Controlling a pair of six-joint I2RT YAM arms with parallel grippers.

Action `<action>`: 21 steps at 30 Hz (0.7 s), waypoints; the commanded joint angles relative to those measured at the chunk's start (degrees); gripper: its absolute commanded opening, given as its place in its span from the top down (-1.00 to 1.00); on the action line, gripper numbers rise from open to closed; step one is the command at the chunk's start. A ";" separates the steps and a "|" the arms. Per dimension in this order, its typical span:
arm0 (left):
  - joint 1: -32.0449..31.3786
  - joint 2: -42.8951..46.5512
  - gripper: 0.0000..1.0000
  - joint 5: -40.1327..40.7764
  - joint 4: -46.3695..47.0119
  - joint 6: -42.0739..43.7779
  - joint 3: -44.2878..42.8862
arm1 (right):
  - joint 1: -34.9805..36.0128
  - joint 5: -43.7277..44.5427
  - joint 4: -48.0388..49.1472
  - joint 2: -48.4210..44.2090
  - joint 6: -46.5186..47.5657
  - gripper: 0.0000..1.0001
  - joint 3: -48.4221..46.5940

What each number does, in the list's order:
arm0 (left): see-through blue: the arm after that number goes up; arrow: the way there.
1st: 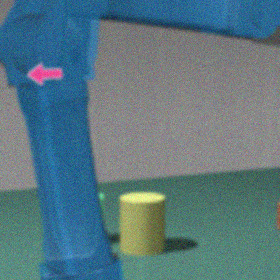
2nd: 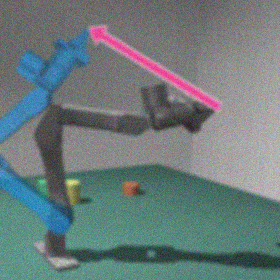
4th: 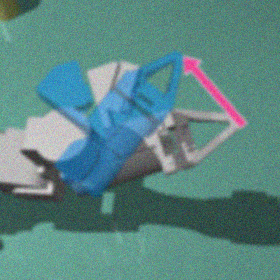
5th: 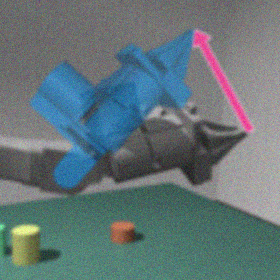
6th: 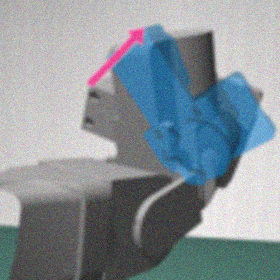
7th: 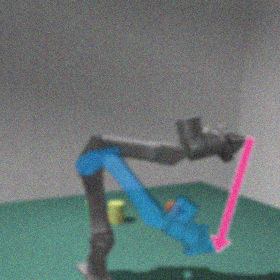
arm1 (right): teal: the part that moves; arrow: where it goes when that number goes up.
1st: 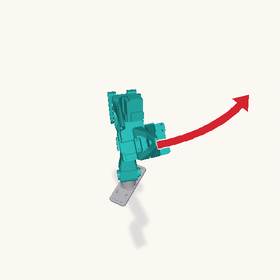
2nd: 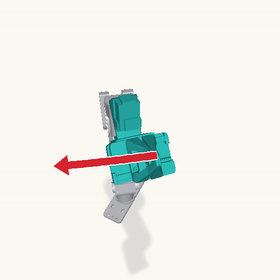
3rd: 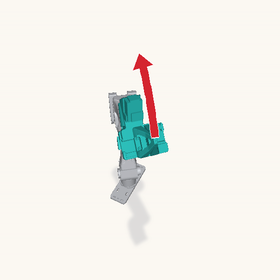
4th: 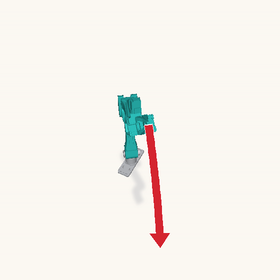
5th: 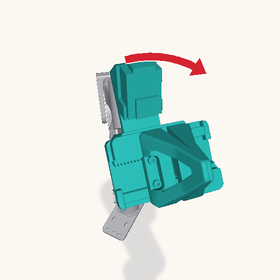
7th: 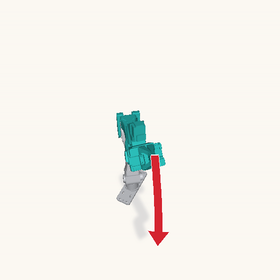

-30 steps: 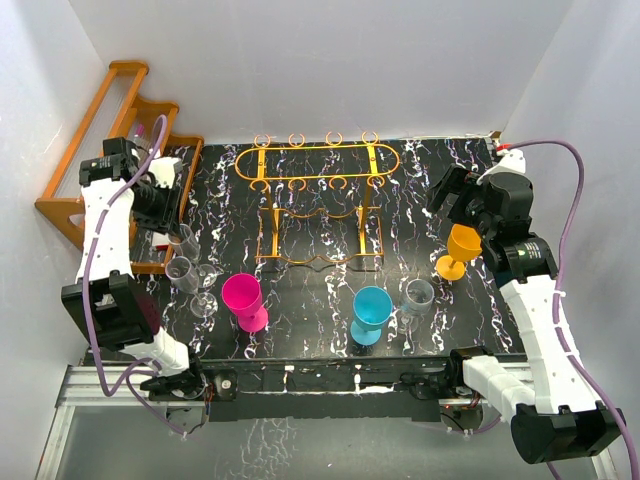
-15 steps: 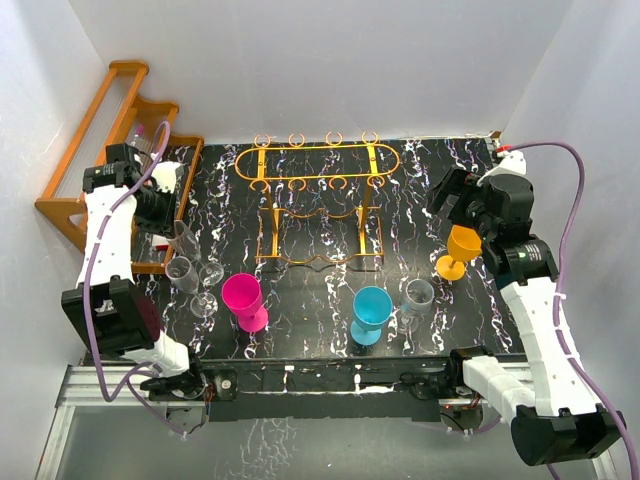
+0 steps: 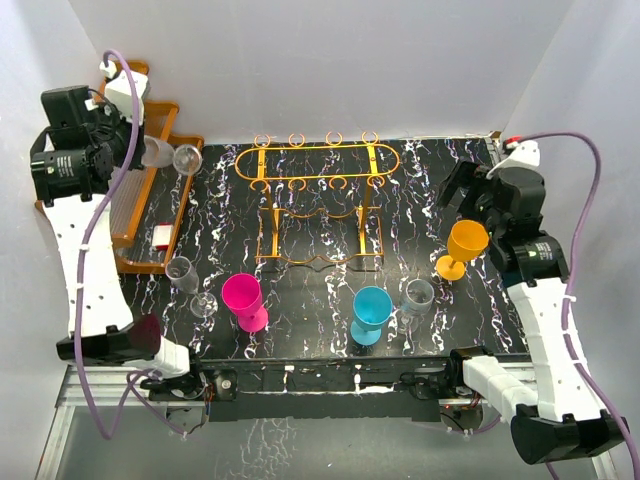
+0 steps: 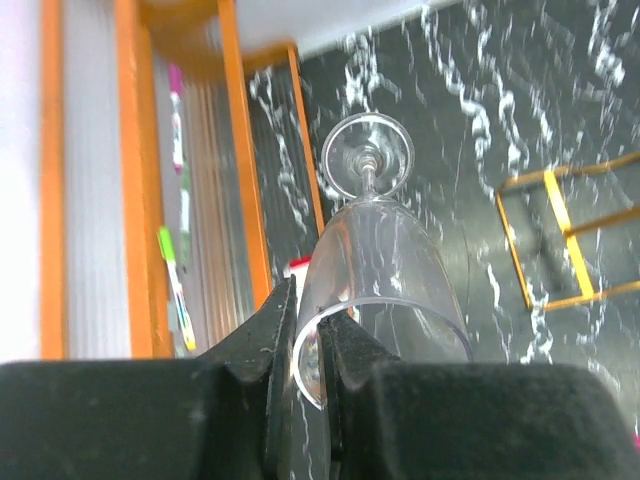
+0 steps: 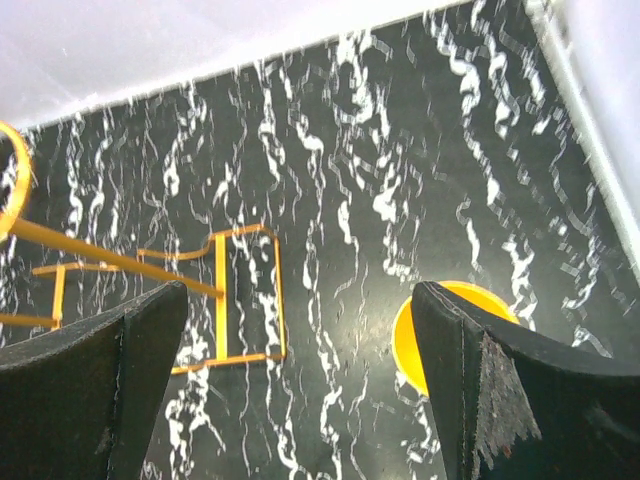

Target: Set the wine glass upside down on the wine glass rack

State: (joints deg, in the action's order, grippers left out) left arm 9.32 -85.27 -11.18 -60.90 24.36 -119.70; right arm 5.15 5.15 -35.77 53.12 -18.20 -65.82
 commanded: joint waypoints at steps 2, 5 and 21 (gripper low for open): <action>-0.50 9.89 1.00 -7.07 23.94 -5.20 6.35 | 0.12 2.82 2.29 0.11 4.76 -0.96 -12.28; -0.50 22.51 1.00 -14.43 56.43 -13.03 26.83 | 0.06 -1.58 4.28 0.93 4.34 -0.97 -16.36; -0.56 30.45 1.00 -16.92 123.87 -47.94 55.23 | 12.44 -39.74 58.69 18.33 -33.36 -0.79 -20.56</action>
State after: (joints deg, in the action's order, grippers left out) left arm 8.75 -53.58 -28.86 49.47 -13.37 -65.45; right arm 8.86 -33.34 2.63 67.79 -41.74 -84.58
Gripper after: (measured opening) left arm 0.074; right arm 0.898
